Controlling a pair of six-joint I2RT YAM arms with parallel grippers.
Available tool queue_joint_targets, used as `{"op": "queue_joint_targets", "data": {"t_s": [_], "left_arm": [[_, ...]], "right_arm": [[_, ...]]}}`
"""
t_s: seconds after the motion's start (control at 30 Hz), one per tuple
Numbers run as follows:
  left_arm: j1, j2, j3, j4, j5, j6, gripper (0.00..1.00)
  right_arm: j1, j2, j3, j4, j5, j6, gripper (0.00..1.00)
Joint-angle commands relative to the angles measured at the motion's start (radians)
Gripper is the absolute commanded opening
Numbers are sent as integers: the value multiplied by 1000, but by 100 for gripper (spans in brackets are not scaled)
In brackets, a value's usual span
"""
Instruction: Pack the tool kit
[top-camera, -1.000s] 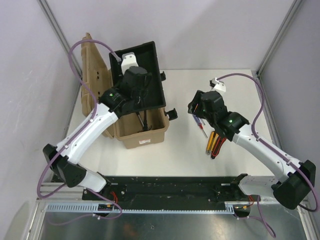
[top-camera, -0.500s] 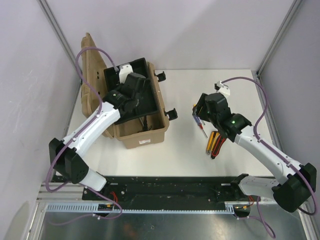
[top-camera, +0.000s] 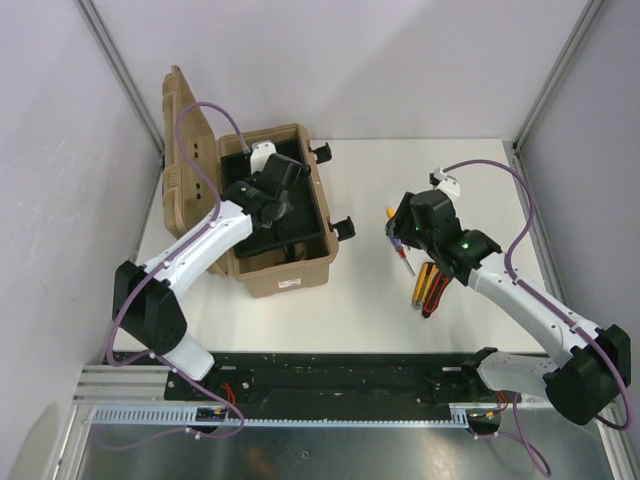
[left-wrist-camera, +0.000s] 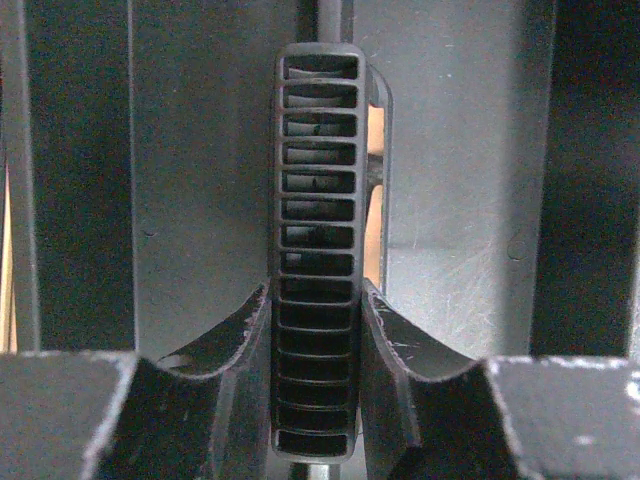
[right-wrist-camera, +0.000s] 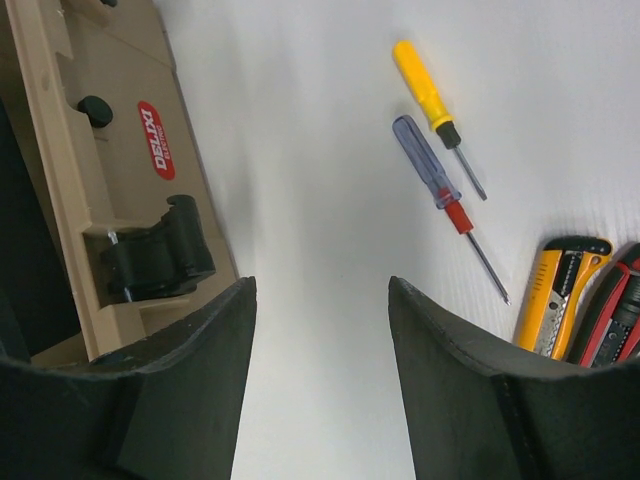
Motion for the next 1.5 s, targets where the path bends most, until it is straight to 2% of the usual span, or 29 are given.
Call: {"op": "queue_joint_targets", "data": {"t_s": [0.0, 0.3, 1.03, 1.47], "left_arm": [[2, -7, 4, 18, -29, -25, 0], [2, 16, -7, -2, 18, -35, 0], [2, 69, -51, -6, 15, -65, 0], [2, 95, -23, -6, 53, -59, 0]], "right_arm": [[-9, -21, -12, 15, -4, 23, 59], [-16, -16, -23, 18, -14, 33, 59], [-22, -14, -41, 24, -11, 50, 58], [-29, -11, -47, 25, -9, 53, 57]]}}
